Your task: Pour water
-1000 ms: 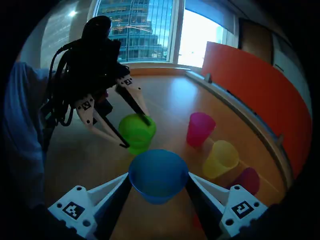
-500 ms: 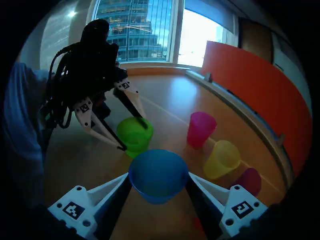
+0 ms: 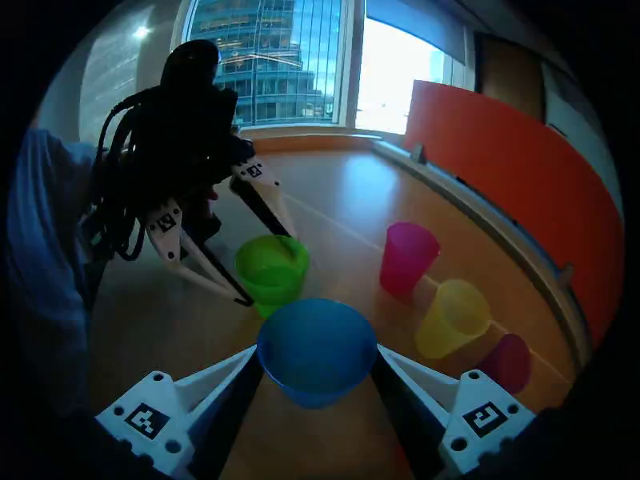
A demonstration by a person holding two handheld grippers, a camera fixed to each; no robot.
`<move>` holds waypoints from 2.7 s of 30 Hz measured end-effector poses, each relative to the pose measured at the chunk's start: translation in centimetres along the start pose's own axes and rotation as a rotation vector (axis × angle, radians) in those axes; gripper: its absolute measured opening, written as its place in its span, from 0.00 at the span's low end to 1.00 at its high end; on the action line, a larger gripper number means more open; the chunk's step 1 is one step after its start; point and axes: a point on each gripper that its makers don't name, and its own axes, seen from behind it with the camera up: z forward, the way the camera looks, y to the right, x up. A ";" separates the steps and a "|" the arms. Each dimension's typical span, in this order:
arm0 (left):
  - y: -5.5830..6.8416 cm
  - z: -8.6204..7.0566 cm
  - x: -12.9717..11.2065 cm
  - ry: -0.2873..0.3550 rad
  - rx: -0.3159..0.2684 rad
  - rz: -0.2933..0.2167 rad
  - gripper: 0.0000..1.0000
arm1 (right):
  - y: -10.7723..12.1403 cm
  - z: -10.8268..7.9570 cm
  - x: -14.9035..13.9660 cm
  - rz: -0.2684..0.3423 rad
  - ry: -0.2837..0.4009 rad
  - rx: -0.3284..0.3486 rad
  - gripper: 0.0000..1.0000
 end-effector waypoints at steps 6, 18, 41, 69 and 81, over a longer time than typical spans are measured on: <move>-0.1 -0.5 -0.2 0.004 0.002 -0.016 1.00 | -0.1 0.8 -0.2 0.012 0.002 0.002 0.92; -0.3 -2.3 -0.7 0.000 0.023 -0.015 1.00 | -0.7 2.2 -0.5 0.022 0.010 0.011 0.92; 0.1 -4.0 -0.7 0.005 0.040 -0.026 1.00 | -0.8 0.8 -2.0 0.028 -0.008 -0.033 1.00; 0.1 -9.9 0.3 0.099 0.165 -0.077 1.00 | -1.3 -10.0 -6.1 0.097 0.041 -0.220 1.00; -1.0 -11.8 1.9 0.202 0.254 -0.112 1.00 | -0.6 -13.0 -6.3 0.213 0.168 -0.361 1.00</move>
